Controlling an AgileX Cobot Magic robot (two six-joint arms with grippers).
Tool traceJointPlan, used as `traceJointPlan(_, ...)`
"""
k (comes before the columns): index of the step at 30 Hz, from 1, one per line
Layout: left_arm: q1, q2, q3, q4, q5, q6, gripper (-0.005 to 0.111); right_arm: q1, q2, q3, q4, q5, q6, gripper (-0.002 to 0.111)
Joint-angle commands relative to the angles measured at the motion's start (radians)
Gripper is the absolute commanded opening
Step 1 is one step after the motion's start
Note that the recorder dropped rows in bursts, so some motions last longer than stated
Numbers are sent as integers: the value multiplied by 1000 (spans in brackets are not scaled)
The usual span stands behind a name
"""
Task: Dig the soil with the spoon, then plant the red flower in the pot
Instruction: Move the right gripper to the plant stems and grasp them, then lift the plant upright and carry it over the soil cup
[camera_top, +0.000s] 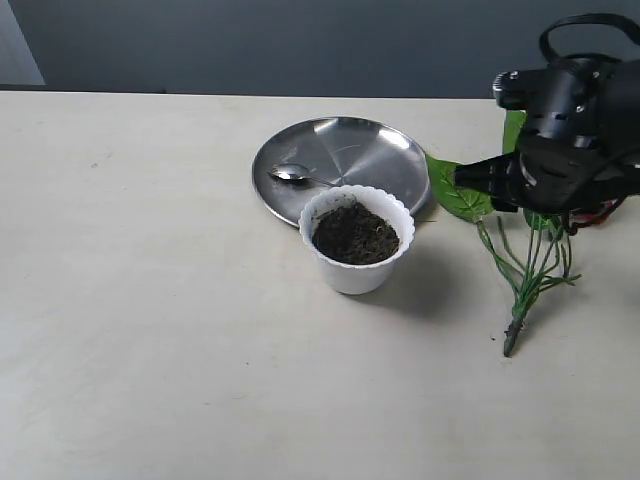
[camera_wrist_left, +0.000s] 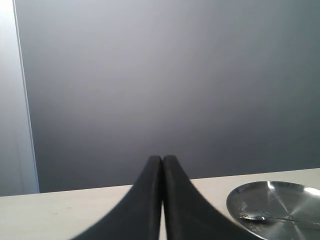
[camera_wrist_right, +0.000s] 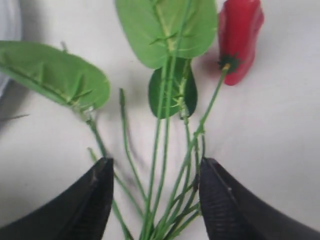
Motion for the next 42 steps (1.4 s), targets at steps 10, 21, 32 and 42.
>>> traceJointPlan(10, -5, -2, -4, -3, -4, -2, 0, -117, 139, 2, 4, -215, -98, 51)
traceJointPlan(21, -5, -2, -4, -3, -4, -2, 0, -117, 231, 2, -3, -211, -98, 0)
traceJointPlan(32, -5, -2, -4, -3, -4, -2, 0, -115, 41, 2, -1, -143, -179, 0)
traceJointPlan(42, -5, -2, -4, -3, 0, -2, 0, -23, -199, 2, -98, -845, -288, 0)
